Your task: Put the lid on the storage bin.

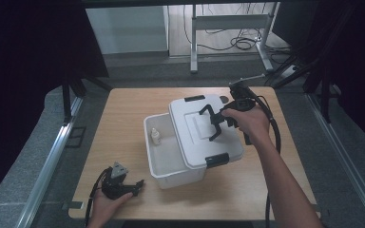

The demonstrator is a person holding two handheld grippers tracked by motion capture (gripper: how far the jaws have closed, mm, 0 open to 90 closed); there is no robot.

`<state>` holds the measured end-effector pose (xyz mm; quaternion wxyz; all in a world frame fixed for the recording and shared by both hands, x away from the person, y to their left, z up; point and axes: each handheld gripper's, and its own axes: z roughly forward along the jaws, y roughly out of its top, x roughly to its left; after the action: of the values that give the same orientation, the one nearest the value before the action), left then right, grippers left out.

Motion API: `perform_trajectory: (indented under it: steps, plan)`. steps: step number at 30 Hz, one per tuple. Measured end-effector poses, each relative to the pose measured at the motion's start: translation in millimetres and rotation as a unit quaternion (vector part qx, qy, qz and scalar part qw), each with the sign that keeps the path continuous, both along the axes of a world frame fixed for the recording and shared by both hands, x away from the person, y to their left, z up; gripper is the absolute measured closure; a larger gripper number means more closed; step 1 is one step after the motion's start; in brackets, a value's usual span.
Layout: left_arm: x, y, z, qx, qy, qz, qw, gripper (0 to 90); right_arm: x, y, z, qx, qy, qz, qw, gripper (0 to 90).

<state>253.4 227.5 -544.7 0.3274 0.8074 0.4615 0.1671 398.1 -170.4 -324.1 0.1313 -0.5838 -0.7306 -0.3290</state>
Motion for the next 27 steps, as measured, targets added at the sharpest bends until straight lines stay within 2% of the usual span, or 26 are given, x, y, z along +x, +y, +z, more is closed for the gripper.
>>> perform_trajectory:
  steps: [14, 27]
  plan:
    - [-0.1, -0.1, 0.0, 0.0, 0.0, -0.002, 1.0, 12.1, -0.5, 26.3, 0.0, -0.003, 0.007, 0.01, 0.9999, 84.7]
    - [-0.4, -0.3, -0.1, 0.0, -0.001, -0.004, 1.0, 12.2, -2.4, 37.3, 0.6, 0.0, 0.014, 0.012, 0.9998, 84.6]
